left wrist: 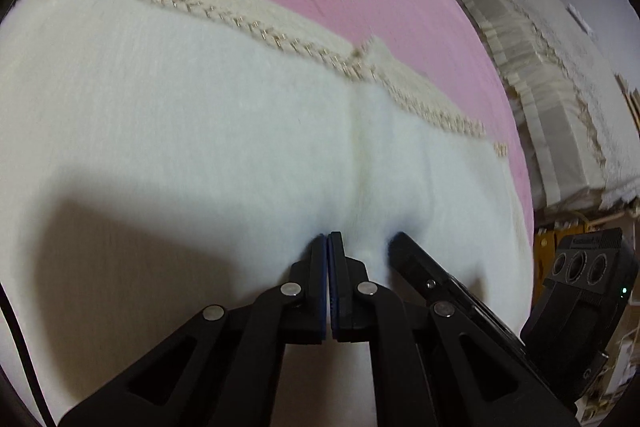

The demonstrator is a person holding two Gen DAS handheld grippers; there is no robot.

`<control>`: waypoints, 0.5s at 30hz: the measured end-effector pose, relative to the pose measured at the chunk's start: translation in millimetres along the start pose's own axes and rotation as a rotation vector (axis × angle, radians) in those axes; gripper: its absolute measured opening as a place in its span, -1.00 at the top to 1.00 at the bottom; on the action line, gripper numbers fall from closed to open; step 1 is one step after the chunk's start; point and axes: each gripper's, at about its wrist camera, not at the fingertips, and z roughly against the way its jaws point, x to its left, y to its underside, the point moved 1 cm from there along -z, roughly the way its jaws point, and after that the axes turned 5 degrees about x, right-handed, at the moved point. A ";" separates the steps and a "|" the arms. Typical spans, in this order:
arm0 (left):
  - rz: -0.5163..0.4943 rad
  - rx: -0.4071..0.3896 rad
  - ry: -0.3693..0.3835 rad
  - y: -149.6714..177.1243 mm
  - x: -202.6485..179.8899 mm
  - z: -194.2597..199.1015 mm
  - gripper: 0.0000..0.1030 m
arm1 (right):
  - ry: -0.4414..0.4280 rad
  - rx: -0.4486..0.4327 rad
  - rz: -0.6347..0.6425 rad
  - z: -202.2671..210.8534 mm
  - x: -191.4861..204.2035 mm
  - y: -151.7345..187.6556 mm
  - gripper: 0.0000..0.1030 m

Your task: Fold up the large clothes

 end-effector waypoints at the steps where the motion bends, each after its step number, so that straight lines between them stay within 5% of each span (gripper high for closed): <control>1: 0.021 -0.007 0.007 -3.8 3.5 0.8 0.97 | 0.002 -0.004 0.000 -6.1 0.8 -9.3 1.00; 5: 0.054 -0.057 -0.015 -25.5 5.1 -3.3 0.98 | 0.034 -0.001 0.022 -27.4 4.2 -41.7 1.00; 11: 0.003 -0.151 -0.203 -66.9 -5.7 -14.4 0.98 | 0.015 0.018 0.017 -42.7 -8.6 -73.2 1.00; 15: -0.017 -0.162 -0.217 -68.2 -2.5 -5.4 0.98 | 0.074 -0.009 0.059 -25.9 -27.8 -79.8 1.00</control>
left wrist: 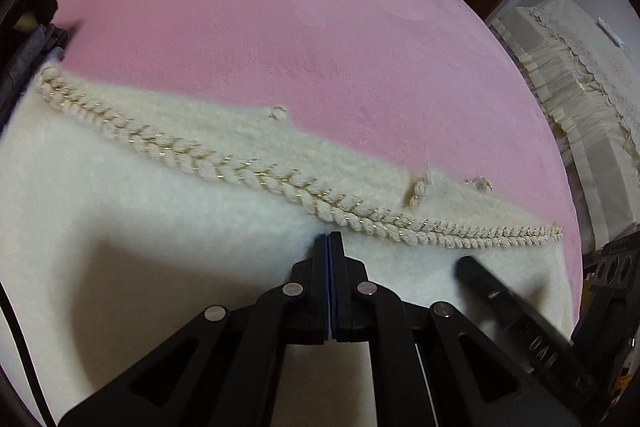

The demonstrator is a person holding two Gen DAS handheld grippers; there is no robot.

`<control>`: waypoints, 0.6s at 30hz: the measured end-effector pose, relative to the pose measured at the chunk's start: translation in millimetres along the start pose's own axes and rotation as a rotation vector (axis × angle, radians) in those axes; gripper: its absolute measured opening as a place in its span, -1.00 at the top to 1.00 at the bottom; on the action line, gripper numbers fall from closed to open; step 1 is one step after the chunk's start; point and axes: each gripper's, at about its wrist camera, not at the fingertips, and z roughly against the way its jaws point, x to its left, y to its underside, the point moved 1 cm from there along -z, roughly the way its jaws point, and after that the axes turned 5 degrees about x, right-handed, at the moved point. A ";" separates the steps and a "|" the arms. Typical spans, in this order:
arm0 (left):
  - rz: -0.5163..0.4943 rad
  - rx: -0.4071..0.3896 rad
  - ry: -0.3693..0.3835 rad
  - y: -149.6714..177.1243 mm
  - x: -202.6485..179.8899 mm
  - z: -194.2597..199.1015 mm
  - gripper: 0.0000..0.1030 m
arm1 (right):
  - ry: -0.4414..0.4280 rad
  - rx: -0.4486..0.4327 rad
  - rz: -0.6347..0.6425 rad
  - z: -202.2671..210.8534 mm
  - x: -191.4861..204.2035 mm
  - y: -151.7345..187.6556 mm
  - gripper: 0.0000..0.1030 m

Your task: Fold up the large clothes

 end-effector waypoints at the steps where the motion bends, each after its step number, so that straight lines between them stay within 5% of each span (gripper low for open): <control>1: 0.001 -0.015 -0.029 -0.2 4.0 4.4 0.98 | 0.015 -0.010 -0.010 7.2 -11.2 -2.5 1.00; 9: 0.118 -0.118 -0.240 -4.8 61.9 38.5 0.98 | 0.167 -0.097 -0.085 52.6 -89.7 -15.1 1.00; 16: 0.114 -0.168 -0.452 -7.9 87.9 51.8 0.98 | 0.430 -0.152 -0.175 83.8 -133.0 -14.1 1.00; 18: 0.128 -0.156 -0.453 -13.8 101.1 55.0 0.98 | 0.412 -0.161 -0.222 88.0 -142.0 -14.0 1.00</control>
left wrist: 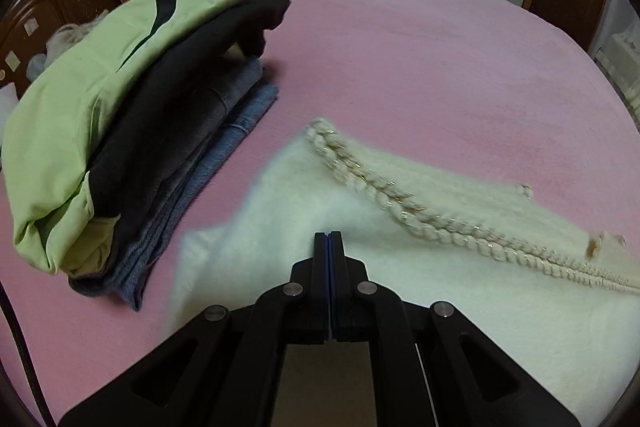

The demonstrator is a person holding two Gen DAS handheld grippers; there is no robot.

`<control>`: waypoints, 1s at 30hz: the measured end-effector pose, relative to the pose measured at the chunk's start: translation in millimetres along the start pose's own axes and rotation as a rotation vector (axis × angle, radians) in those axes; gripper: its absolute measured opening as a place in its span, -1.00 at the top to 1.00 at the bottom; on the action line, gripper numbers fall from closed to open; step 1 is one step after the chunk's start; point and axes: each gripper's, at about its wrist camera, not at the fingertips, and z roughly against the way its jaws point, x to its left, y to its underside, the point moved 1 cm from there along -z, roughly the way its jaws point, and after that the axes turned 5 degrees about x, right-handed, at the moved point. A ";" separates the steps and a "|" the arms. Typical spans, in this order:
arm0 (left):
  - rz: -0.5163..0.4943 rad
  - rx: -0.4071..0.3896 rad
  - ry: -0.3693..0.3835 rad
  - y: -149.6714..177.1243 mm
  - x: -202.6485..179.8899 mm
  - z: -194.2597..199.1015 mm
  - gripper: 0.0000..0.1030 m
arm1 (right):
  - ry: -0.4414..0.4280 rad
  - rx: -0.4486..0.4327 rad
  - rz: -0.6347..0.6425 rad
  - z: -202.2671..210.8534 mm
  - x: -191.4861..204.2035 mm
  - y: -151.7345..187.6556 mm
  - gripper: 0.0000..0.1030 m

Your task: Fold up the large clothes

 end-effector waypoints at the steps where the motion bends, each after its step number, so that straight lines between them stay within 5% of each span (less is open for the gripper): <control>1: 0.039 0.012 -0.002 -4.0 8.0 -3.6 0.98 | -0.012 0.009 -0.007 -1.1 -1.6 -0.4 1.00; 3: 0.090 0.003 -0.042 -13.7 28.3 -8.1 0.98 | 0.040 0.004 0.053 -2.7 10.2 0.7 1.00; 6: 0.138 0.026 0.009 -26.7 39.7 -12.9 0.98 | 0.121 -0.017 0.114 -1.6 24.8 3.8 1.00; 11: 0.052 0.018 -0.057 -33.9 25.4 5.5 0.96 | 0.240 -0.075 0.145 16.2 53.9 11.5 1.00; 20: 0.105 0.011 0.095 -29.9 33.2 77.9 0.92 | 0.020 -0.012 0.063 70.9 103.5 20.8 1.00; 30: 0.108 0.102 0.127 56.8 56.2 115.4 0.92 | -0.214 0.094 0.174 98.7 185.1 84.5 1.00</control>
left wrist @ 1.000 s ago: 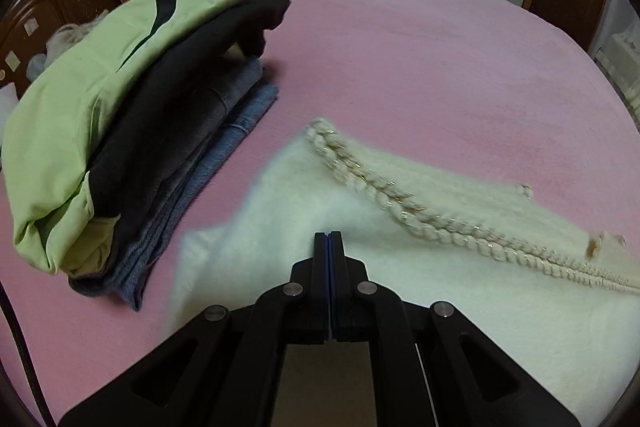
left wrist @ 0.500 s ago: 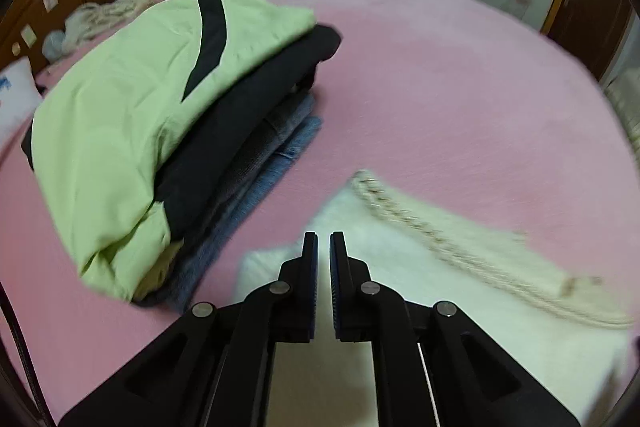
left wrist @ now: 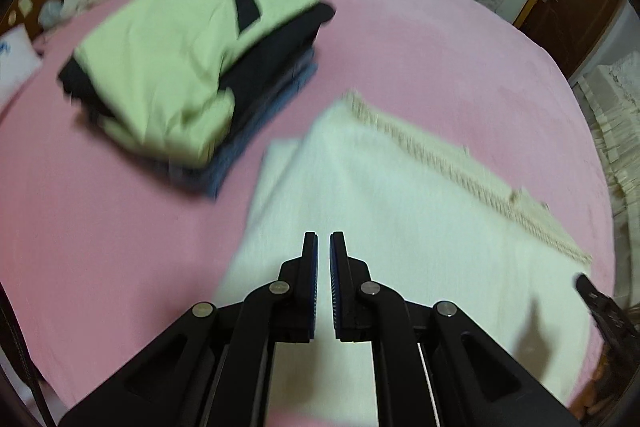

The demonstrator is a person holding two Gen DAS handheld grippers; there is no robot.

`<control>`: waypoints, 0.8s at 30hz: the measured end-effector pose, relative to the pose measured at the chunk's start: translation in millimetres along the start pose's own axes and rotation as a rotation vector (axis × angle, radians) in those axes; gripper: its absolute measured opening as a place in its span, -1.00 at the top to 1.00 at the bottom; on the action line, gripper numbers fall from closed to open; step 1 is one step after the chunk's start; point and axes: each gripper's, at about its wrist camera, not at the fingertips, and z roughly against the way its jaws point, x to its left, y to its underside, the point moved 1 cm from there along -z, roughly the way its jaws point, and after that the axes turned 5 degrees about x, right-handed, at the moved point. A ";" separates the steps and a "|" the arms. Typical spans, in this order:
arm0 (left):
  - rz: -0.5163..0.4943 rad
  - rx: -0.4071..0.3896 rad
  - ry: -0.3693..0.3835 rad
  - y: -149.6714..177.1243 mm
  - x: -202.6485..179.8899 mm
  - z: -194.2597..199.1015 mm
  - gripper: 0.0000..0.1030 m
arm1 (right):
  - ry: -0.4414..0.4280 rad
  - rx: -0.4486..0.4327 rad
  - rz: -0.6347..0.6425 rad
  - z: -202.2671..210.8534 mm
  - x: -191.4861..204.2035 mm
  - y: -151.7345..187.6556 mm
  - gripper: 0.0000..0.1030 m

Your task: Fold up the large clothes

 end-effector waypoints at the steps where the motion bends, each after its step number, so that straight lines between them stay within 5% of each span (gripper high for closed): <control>1: 0.013 0.012 0.009 10.4 4.1 1.7 0.92 | -0.009 0.015 0.012 -3.2 6.8 5.8 1.00; 9: 0.128 0.076 0.039 62.5 42.7 1.5 0.92 | -0.023 0.137 0.084 -42.9 40.4 47.1 1.00; 14: 0.233 0.113 0.067 80.1 77.3 -2.5 0.89 | 0.054 0.155 0.168 -61.7 47.6 58.2 1.00; 19: 0.277 0.136 0.082 91.0 100.0 -6.3 0.63 | 0.016 0.248 0.174 -76.0 41.3 55.6 1.00; 24: 0.340 0.174 0.136 98.7 117.2 -15.4 0.33 | 0.045 0.333 0.328 -84.4 55.3 52.9 1.00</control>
